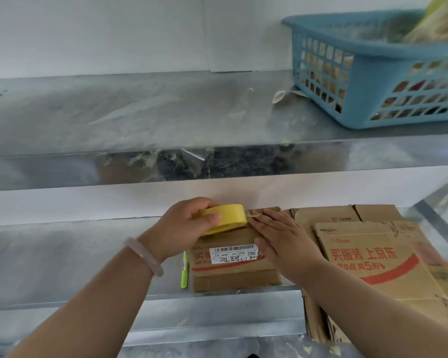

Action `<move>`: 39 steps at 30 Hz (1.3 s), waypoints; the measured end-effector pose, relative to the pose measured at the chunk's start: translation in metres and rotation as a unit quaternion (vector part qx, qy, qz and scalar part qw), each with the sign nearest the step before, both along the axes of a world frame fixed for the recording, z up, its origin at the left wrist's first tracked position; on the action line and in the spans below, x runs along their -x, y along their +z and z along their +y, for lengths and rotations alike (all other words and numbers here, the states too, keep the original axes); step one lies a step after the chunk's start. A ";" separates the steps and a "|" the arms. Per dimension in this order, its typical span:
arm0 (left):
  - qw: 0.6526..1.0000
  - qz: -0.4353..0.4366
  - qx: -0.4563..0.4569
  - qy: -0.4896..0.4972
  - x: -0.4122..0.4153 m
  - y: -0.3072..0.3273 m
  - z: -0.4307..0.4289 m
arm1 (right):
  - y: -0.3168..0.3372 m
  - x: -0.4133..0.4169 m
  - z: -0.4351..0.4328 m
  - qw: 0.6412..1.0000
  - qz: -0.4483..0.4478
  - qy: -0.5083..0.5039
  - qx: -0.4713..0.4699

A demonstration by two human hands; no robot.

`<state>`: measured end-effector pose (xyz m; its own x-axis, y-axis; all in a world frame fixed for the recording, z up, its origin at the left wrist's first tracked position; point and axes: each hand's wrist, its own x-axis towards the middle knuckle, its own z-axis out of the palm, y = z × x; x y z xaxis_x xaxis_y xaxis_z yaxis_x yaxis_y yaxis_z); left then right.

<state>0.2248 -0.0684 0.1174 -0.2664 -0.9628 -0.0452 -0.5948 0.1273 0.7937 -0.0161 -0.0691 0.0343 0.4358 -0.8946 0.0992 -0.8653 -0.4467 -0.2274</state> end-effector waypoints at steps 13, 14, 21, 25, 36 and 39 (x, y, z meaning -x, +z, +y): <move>0.994 -0.101 -0.030 -0.015 0.023 0.009 -0.011 | 0.046 -0.018 -0.006 0.907 -0.309 -0.180 -0.222; 0.994 -0.101 -0.030 -0.015 0.023 0.010 -0.010 | 0.047 -0.018 -0.007 0.909 -0.299 -0.183 -0.227; 0.995 -0.098 -0.029 -0.007 0.021 0.007 -0.012 | 0.055 -0.010 -0.019 0.892 -0.321 -0.203 -0.244; 0.995 -0.094 -0.033 0.007 0.021 0.004 -0.015 | 0.062 0.002 -0.019 0.840 -0.423 -0.209 -0.269; 0.995 -0.099 -0.021 -0.014 0.035 0.005 -0.016 | 0.060 0.013 -0.015 0.755 -0.540 -0.184 -0.324; 0.994 -0.104 -0.010 -0.019 0.038 0.006 -0.016 | 0.064 0.012 -0.013 0.779 -0.517 -0.179 -0.307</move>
<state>0.1868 -0.0841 0.1236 -0.2854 -0.9505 -0.1230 -0.7416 0.1377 0.6566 -0.0280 -0.0819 0.0979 0.1185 -0.9578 -0.2619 -0.1219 0.2477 -0.9611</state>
